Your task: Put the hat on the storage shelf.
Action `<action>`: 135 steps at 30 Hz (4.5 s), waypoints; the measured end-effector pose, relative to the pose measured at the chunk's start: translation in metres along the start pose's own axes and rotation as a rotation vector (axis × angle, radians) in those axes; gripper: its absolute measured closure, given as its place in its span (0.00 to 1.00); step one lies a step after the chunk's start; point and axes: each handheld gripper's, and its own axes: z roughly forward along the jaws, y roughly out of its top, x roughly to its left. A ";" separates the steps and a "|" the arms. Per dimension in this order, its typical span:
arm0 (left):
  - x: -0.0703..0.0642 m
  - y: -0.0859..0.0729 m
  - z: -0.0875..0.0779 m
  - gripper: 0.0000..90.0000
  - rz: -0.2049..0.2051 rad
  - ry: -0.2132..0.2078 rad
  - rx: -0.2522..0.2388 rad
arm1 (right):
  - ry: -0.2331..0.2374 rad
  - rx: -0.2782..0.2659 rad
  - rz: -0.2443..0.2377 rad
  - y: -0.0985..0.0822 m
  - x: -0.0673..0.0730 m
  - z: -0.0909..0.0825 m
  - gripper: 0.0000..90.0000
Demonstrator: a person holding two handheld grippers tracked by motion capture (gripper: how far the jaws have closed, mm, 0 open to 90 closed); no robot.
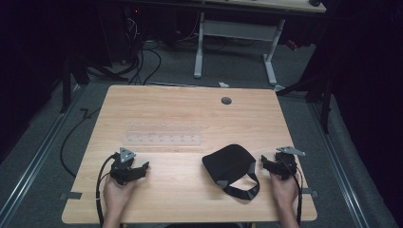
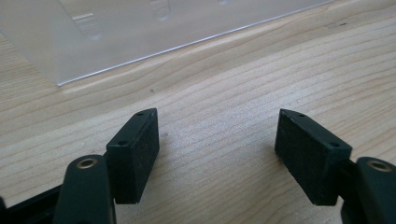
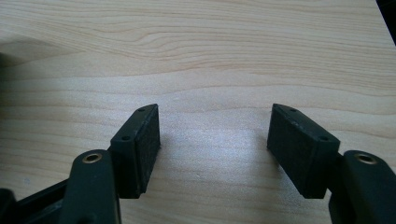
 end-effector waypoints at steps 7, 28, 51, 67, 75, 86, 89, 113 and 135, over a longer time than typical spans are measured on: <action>0.000 0.000 0.000 0.34 -0.003 0.006 -0.002 | -0.005 -0.004 0.004 0.000 0.000 0.000 0.41; 0.001 0.000 0.000 0.34 -0.002 0.007 -0.001 | -0.002 0.000 -0.005 0.000 0.000 0.000 0.40; 0.001 0.000 0.000 0.34 -0.003 0.007 0.000 | 0.186 -0.059 0.082 -0.004 -0.004 -0.030 0.46; 0.000 0.000 0.000 0.34 -0.003 0.006 -0.001 | 0.306 -0.133 0.025 -0.001 0.026 -0.062 0.46; 0.001 0.000 0.000 0.33 -0.002 0.006 0.001 | 0.342 -0.089 -0.010 -0.001 0.044 -0.051 0.44; 0.000 0.000 0.000 0.33 -0.003 0.005 -0.001 | 0.396 -0.029 -0.040 -0.001 0.061 -0.031 0.44; 0.001 0.000 0.000 0.33 -0.002 0.006 0.001 | 0.409 -0.012 -0.051 -0.002 0.065 -0.024 0.45; 0.000 0.000 0.000 0.33 -0.001 0.008 -0.001 | 0.535 0.013 -0.091 -0.007 0.069 -0.017 0.86; -0.001 0.000 0.002 0.32 -0.006 0.009 -0.004 | 0.572 0.000 -0.113 0.001 0.070 -0.034 0.95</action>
